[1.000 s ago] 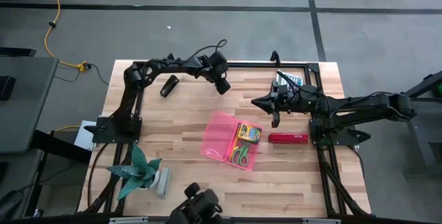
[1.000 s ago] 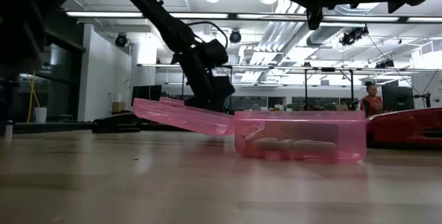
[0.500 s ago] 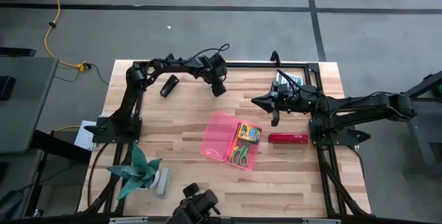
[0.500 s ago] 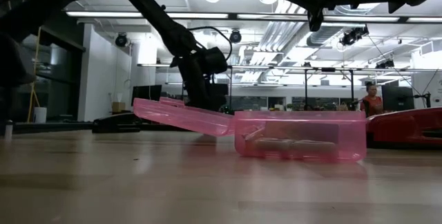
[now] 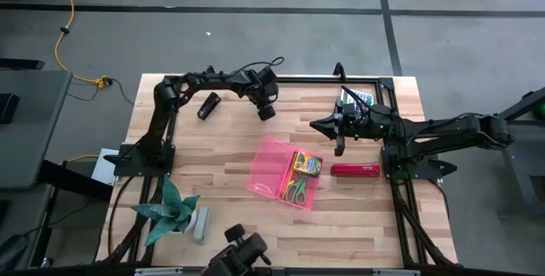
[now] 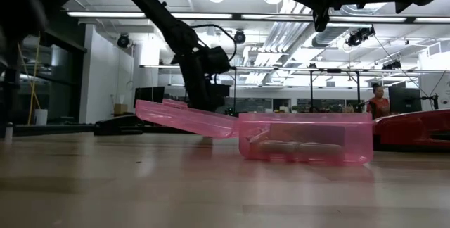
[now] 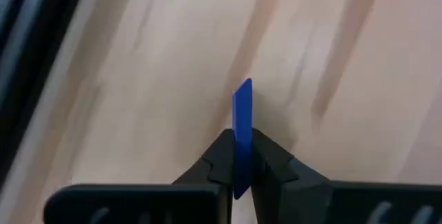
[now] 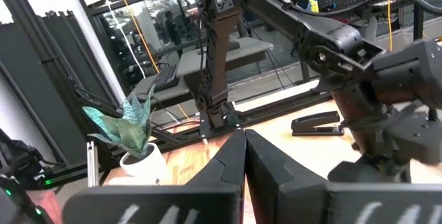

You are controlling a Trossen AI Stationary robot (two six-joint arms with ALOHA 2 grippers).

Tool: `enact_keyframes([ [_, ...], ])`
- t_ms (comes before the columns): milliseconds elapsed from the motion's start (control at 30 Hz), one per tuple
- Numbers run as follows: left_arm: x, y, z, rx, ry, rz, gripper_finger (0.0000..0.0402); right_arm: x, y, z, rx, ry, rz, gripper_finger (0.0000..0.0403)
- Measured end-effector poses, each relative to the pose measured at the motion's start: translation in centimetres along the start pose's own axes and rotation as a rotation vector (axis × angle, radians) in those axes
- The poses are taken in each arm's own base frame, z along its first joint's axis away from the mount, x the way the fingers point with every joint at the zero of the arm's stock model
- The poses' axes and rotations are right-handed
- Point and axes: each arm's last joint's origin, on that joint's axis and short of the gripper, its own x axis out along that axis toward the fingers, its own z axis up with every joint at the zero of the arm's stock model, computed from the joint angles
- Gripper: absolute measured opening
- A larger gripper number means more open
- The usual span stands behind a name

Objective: Pack school essentials
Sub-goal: Put the blue eraser into the pink supply box

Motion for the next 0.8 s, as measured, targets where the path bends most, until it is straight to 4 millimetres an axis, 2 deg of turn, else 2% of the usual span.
enact_keyframes([
  [133, -2.6, 0.4, 0.5, -0.009, -0.048, 0.026, 0.0007, 0.0, 0.0, 0.0, -0.002, 0.001, 0.000, 0.0000],
  [267, -6.7, 0.5, 0.8, -0.064, -0.164, -0.053, 0.0005, 0.0, 0.0, 0.0, -0.018, 0.002, 0.000, 0.0000],
  [400, -11.4, -0.6, -0.5, -0.119, -0.357, -0.156, 0.0003, 0.0, 0.0, -0.1, -0.028, 0.007, -0.001, 0.0000],
  [500, -14.4, -2.8, -3.1, -0.132, -0.528, -0.229, 0.0002, 0.0, -0.1, -0.2, -0.028, 0.025, -0.006, 0.0000],
  [667, -18.7, -7.9, -8.5, -0.156, -0.848, -0.397, 0.0001, 0.0, 0.0, -0.4, -0.027, 0.043, 0.010, 0.0000],
  [800, -20.9, -11.1, -12.1, -0.202, -1.042, -0.473, 0.0001, 0.0, 0.0, -0.4, -0.040, 0.048, 0.030, 0.0000],
])
